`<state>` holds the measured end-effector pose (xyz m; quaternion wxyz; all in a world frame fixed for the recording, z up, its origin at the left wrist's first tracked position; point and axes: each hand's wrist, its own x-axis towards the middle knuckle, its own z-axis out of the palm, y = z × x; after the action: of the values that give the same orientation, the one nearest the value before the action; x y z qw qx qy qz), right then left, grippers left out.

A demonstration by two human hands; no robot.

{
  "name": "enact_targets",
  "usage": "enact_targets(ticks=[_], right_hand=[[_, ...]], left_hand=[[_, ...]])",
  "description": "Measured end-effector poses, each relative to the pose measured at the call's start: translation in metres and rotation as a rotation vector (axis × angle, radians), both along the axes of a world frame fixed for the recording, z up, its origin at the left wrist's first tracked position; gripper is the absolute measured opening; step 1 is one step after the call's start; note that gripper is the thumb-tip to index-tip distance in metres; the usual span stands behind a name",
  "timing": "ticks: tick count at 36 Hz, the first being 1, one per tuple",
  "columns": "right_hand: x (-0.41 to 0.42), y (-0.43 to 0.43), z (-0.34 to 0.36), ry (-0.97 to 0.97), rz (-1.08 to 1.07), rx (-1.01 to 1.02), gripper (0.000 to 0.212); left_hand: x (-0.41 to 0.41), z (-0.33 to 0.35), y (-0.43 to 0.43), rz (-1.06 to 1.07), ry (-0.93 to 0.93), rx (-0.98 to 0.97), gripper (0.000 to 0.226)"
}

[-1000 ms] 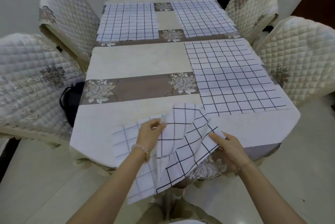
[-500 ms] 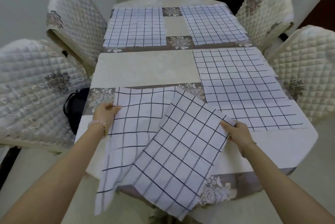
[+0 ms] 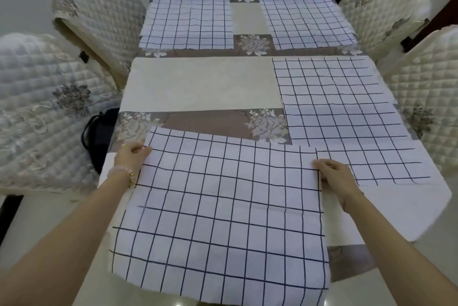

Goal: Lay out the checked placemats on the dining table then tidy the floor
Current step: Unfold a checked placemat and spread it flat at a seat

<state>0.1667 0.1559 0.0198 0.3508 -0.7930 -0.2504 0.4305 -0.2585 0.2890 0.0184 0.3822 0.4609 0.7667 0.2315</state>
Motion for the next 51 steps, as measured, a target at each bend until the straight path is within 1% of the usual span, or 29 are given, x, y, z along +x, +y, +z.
enact_targets(ticks=[3, 7, 10, 12, 13, 17, 18, 20, 21, 22, 25, 26, 29, 31, 33, 35, 36, 38, 40, 41, 43, 45, 47, 51], right_hand=[[0.002, -0.014, -0.002, 0.012, 0.009, -0.018, 0.021], [-0.003, -0.036, 0.003, 0.031, 0.038, -0.055, 0.029], [-0.010, -0.054, 0.002, 0.030, 0.090, -0.090, 0.024], [-0.016, -0.064, 0.000, 0.003, 0.135, -0.109, 0.035], [-0.019, -0.069, -0.002, -0.001, 0.144, -0.116, 0.037], [-0.029, -0.079, 0.001, -0.024, 0.166, -0.106, 0.018], [-0.031, -0.081, 0.001, -0.026, 0.171, -0.101, 0.018], [-0.032, -0.084, 0.000, -0.033, 0.172, -0.092, 0.027], [-0.034, -0.087, 0.001, -0.035, 0.173, -0.090, 0.029], [-0.036, -0.088, 0.003, -0.034, 0.167, -0.082, 0.028], [-0.042, -0.092, 0.007, -0.030, 0.148, -0.048, 0.020], [-0.045, -0.094, 0.009, -0.033, 0.149, -0.032, 0.019], [-0.053, -0.098, 0.013, -0.038, 0.181, 0.009, 0.018], [-0.058, -0.098, 0.016, -0.041, 0.193, 0.031, 0.025], [-0.063, -0.096, 0.019, -0.053, 0.203, 0.057, 0.034], [-0.067, -0.094, 0.023, -0.077, 0.215, 0.079, 0.034], [-0.070, -0.092, 0.025, -0.086, 0.221, 0.100, 0.035], [-0.076, -0.088, 0.032, -0.096, 0.230, 0.138, 0.040], [-0.082, -0.084, 0.040, -0.100, 0.242, 0.173, 0.042], [-0.085, -0.082, 0.042, -0.099, 0.249, 0.187, 0.042], [-0.090, -0.078, 0.045, -0.074, 0.265, 0.214, 0.038], [-0.095, -0.074, 0.045, -0.041, 0.296, 0.234, 0.030], [-0.103, -0.068, 0.048, -0.020, 0.332, 0.249, 0.026], [-0.129, -0.054, 0.055, 0.036, 0.422, 0.289, 0.035]], left_hand=[[-0.009, 0.002, -0.008, -0.006, -0.040, -0.006, 0.035], [-0.028, -0.001, -0.035, -0.028, -0.071, -0.066, 0.035], [-0.037, -0.004, -0.060, -0.025, -0.050, -0.089, 0.038], [-0.038, -0.005, -0.075, -0.018, -0.044, -0.094, 0.039], [-0.037, -0.005, -0.080, -0.021, -0.032, -0.088, 0.038], [-0.035, -0.003, -0.093, -0.017, -0.050, -0.060, 0.041], [-0.035, -0.004, -0.094, -0.021, -0.052, -0.051, 0.035], [-0.035, -0.005, -0.098, -0.025, -0.047, -0.039, 0.018], [-0.034, -0.004, -0.101, -0.015, -0.048, -0.041, 0.015], [-0.033, -0.003, -0.104, -0.010, -0.043, -0.029, 0.018], [-0.031, 0.005, -0.115, 0.023, -0.057, -0.034, 0.044], [-0.032, 0.007, -0.118, 0.033, -0.065, -0.028, 0.047], [-0.038, 0.014, -0.128, 0.065, -0.114, -0.010, 0.045], [-0.044, 0.021, -0.135, 0.085, -0.147, 0.001, 0.043], [-0.053, 0.025, -0.144, 0.108, -0.171, 0.018, 0.042], [-0.064, 0.024, -0.152, 0.134, -0.192, 0.038, 0.038], [-0.066, 0.026, -0.156, 0.146, -0.202, 0.051, 0.030], [-0.066, 0.034, -0.169, 0.157, -0.213, 0.094, 0.002], [-0.064, 0.041, -0.182, 0.173, -0.206, 0.163, 0.015], [-0.066, 0.044, -0.188, 0.187, -0.214, 0.192, 0.017], [-0.071, 0.049, -0.201, 0.227, -0.213, 0.239, 0.016], [-0.081, 0.048, -0.213, 0.274, -0.243, 0.253, 0.005], [-0.085, 0.053, -0.227, 0.318, -0.274, 0.285, 0.009], [-0.104, 0.062, -0.256, 0.415, -0.281, 0.347, 0.011]])
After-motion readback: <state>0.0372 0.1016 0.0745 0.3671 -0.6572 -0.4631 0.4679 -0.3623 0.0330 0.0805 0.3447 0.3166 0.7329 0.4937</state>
